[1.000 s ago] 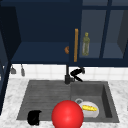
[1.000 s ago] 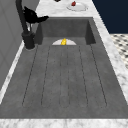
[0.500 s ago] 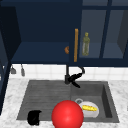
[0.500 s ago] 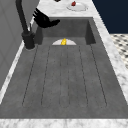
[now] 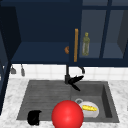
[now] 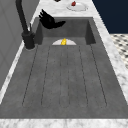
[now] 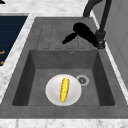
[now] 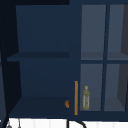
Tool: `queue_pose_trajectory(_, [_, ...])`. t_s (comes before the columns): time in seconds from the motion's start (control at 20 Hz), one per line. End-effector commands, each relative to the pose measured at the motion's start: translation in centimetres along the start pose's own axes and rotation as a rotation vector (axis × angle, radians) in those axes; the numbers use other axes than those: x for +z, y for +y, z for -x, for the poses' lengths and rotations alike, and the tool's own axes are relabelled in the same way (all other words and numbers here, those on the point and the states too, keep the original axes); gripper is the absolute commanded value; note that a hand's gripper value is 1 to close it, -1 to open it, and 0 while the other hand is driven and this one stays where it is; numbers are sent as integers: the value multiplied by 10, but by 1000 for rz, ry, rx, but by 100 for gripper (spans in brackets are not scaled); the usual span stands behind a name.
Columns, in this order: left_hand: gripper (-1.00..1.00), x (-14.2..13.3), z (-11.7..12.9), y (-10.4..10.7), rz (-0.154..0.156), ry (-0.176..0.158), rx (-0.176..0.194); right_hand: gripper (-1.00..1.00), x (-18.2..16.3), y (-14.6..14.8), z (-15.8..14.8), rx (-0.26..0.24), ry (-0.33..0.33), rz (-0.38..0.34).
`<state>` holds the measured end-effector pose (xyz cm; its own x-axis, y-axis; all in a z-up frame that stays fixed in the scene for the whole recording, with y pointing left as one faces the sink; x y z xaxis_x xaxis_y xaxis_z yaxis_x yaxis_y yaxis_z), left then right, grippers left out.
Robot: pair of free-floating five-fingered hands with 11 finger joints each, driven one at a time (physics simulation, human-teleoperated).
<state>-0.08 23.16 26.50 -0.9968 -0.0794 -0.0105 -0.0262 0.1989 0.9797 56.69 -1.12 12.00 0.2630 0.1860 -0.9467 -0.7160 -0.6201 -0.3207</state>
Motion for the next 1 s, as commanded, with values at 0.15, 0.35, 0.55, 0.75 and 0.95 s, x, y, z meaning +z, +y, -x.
queue_pose_trajectory(0.15, [0,0,0,0,0,0,0,-100,1,2,1,-112,-147,27])
queue_pose_trajectory(0.35, [0,0,0,0,0,0,0,-100,-1,1,0,-132,-214,37])
queue_pose_trajectory(0.55, [0,0,0,0,0,0,0,-100,-1,1,6,-159,-251,72])
queue_pose_trajectory(0.75, [0,0,0,0,0,0,0,-100,-1,4,3,-190,-316,115])
queue_pose_trajectory(0.95, [0,0,0,0,0,0,0,-100,-2,2,4,-219,-345,174])
